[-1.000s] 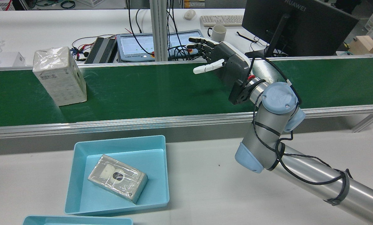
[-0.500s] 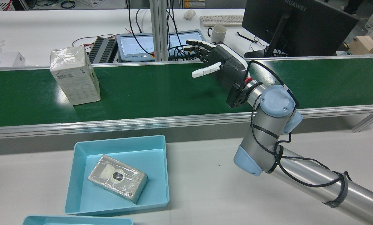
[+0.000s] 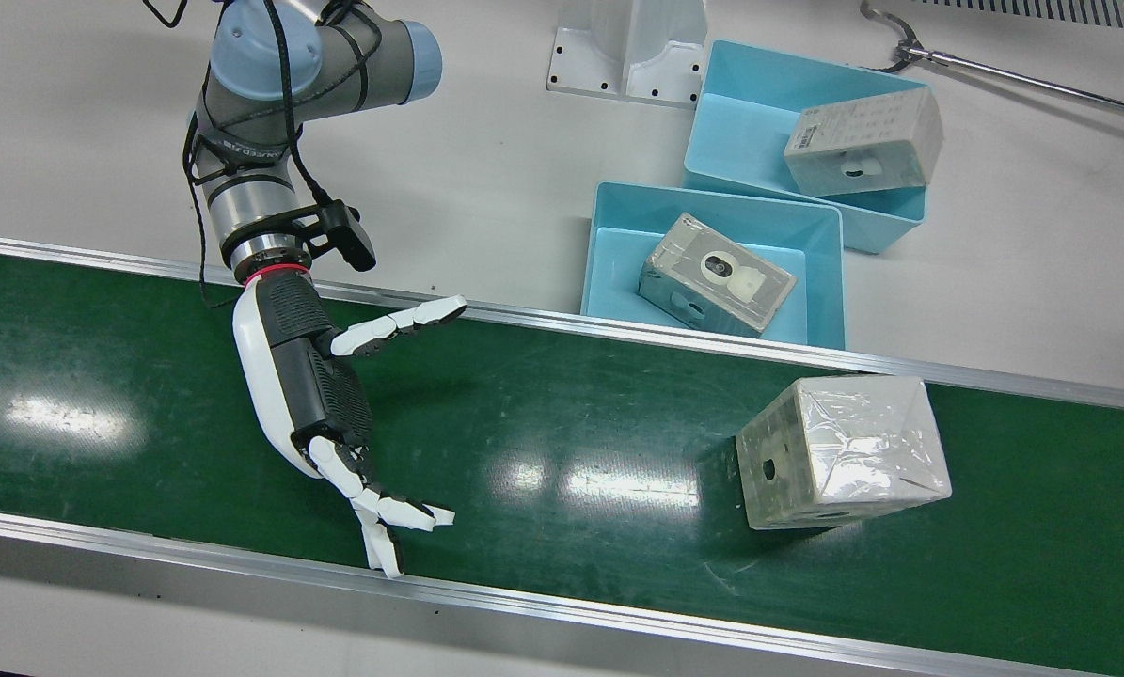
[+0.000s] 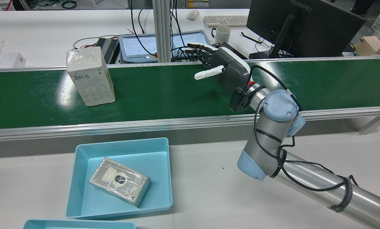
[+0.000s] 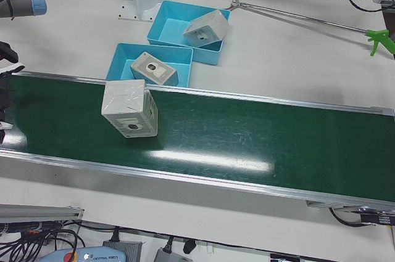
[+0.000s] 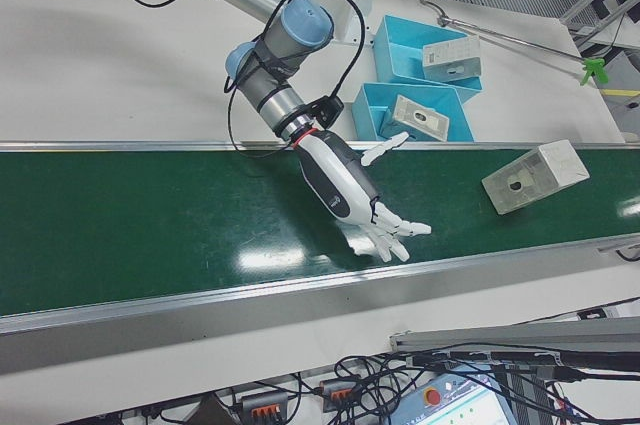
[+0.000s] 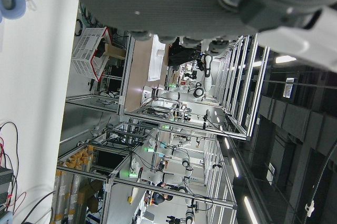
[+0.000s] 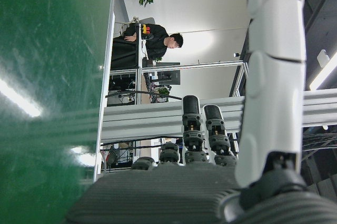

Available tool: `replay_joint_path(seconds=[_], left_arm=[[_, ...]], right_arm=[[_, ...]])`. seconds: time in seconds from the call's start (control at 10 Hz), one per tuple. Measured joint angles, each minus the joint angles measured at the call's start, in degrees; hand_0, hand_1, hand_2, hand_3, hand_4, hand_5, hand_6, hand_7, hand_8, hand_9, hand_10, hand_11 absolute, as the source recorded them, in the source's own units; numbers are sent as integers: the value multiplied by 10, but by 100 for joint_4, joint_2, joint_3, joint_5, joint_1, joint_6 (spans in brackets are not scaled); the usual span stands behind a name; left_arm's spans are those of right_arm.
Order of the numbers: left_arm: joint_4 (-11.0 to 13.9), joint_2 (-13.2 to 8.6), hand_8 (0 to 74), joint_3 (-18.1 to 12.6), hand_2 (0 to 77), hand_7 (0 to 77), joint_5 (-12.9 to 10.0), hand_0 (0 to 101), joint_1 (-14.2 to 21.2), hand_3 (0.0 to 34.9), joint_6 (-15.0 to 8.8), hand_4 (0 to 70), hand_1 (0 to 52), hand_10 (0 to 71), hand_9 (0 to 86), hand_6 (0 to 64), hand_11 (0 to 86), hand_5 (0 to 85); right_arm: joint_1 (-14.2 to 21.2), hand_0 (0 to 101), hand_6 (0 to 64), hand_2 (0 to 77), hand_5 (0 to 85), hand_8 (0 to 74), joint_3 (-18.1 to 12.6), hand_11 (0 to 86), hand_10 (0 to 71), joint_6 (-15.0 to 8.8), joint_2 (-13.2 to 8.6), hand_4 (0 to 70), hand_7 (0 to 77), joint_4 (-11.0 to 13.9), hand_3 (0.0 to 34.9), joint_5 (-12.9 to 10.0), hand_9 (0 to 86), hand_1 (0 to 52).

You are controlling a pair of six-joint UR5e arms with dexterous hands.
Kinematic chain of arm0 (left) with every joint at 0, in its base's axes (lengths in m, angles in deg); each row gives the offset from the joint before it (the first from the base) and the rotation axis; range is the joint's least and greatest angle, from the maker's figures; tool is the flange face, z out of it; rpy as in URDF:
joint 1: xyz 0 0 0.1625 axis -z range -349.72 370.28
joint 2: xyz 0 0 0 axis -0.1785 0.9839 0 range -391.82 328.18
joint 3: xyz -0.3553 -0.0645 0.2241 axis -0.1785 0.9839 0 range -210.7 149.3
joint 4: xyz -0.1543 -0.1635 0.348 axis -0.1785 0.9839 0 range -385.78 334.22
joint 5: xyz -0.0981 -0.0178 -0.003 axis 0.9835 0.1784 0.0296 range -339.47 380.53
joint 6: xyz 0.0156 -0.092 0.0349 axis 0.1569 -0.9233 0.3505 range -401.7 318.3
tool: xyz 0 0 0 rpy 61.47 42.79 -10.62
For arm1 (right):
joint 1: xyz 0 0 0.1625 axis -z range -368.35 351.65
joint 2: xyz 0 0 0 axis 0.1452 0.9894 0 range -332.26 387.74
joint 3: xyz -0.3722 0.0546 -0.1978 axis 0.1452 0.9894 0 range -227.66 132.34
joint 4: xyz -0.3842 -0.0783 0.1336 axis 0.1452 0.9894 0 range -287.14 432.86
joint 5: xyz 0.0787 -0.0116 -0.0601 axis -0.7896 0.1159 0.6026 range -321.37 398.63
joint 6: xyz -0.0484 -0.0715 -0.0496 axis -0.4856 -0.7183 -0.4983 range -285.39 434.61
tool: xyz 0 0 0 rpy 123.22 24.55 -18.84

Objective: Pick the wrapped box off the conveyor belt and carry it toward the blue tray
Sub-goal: 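Move the right hand along the belt toward the approaching wrapped white box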

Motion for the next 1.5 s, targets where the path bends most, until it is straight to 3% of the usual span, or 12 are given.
replay_joint_path(seconds=[0.2,0.7,1.3,1.5], left_arm=[[0,0,5,0,5,5,0,0,0,0,0,0,0,5,5,5,5,5],[0,0,5,0,5,5,0,0,0,0,0,0,0,5,5,5,5,11],[0,0,5,0,11,5,0,0,0,0,0,0,0,5,5,5,5,11],[0,0,5,0,11,5,0,0,0,0,0,0,0,0,5,5,5,11]], right_arm=[[-4,482,109,76,169,49,0,16,5,-15,-7,147,235,-52,0,-3,54,120],[23,481,109,93,169,44,9,16,5,-41,-23,147,240,-105,0,-9,65,136],[184,482,109,82,164,44,212,16,5,-110,-274,147,245,-112,0,-41,65,125],[271,481,109,65,164,11,220,16,5,-203,-331,147,245,-107,0,-47,54,131]])
